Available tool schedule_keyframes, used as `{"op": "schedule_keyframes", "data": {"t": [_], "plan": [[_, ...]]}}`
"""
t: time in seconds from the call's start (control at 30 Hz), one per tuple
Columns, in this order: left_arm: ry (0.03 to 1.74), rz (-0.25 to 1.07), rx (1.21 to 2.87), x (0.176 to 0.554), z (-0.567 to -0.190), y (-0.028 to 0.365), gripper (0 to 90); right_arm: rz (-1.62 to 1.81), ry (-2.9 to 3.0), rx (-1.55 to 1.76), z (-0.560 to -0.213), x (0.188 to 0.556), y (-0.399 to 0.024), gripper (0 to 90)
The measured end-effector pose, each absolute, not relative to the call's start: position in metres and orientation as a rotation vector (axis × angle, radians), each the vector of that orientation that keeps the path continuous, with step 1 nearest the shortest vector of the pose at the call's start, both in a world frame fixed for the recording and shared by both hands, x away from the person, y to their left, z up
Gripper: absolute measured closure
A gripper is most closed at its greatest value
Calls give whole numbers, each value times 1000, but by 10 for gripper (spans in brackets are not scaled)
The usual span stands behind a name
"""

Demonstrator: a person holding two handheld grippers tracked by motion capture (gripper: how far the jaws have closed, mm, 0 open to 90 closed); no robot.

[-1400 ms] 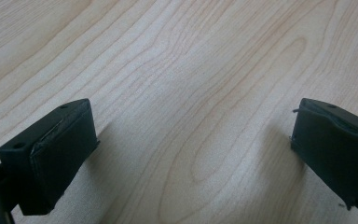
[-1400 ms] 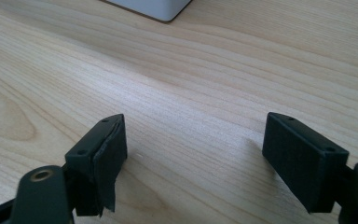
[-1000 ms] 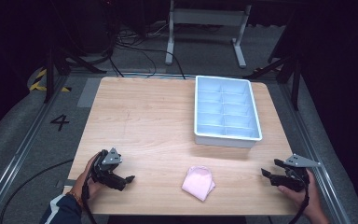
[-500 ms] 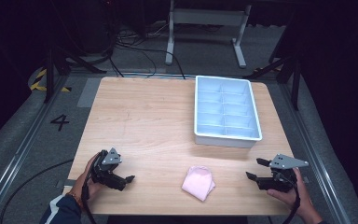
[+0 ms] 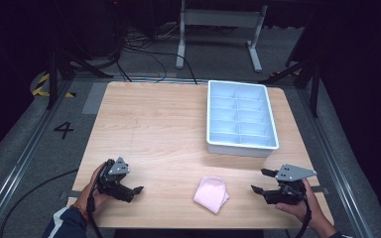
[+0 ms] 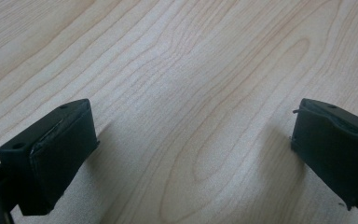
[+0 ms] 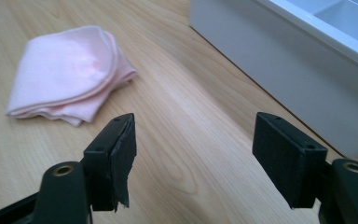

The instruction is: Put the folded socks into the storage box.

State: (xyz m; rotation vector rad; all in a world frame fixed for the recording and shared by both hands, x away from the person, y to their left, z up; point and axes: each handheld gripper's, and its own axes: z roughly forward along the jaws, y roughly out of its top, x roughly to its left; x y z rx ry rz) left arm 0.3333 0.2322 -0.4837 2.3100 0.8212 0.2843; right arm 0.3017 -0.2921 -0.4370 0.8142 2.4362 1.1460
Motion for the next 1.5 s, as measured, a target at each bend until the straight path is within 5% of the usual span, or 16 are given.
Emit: {"op": "schedule_keyframes", "data": {"t": [0.73, 1.5], "plan": [[843, 301, 2298, 333, -484, 232, 1, 1218, 2651, 468, -434, 279, -186, 301], [839, 302, 2298, 333, -484, 232, 2, 1023, 2703, 435, -473, 289, -146, 301]]}}
